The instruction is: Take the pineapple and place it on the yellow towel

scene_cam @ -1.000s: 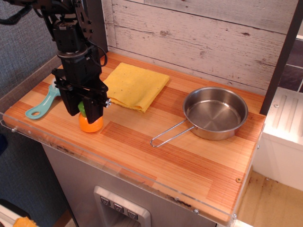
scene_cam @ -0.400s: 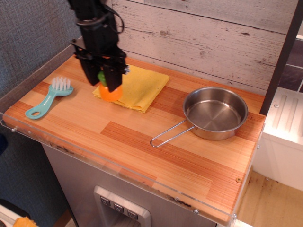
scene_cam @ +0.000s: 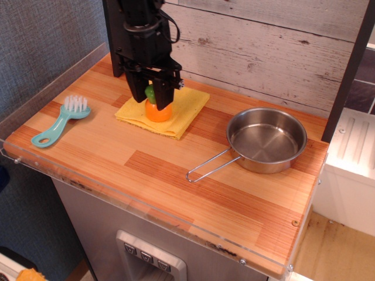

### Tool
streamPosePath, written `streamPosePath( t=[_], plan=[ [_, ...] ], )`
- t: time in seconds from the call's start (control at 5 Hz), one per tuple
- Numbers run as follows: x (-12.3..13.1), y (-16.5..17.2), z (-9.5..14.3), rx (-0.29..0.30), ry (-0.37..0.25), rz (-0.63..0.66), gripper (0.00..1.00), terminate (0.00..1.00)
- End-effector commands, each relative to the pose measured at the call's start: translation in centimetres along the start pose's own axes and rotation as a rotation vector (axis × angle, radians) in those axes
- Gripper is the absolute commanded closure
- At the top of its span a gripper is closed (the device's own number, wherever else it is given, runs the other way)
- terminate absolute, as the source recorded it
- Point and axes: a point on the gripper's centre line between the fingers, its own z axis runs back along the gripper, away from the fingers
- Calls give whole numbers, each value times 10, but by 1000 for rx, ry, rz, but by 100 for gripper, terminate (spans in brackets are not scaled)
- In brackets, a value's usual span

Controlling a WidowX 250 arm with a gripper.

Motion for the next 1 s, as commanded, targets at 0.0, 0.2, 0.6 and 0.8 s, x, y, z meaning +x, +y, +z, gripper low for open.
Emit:
streamPosePath(
  t=[0.0,0.2,0.6,0.8],
  plan=[
    [16,7,8,11,-24,1,0,0],
    [12,6,16,11,-36,5,0,0],
    [-8,-7,68,-19,-128,-20,0,0],
    [-35,-21,75,-66,-129,-36,0,0]
  ],
)
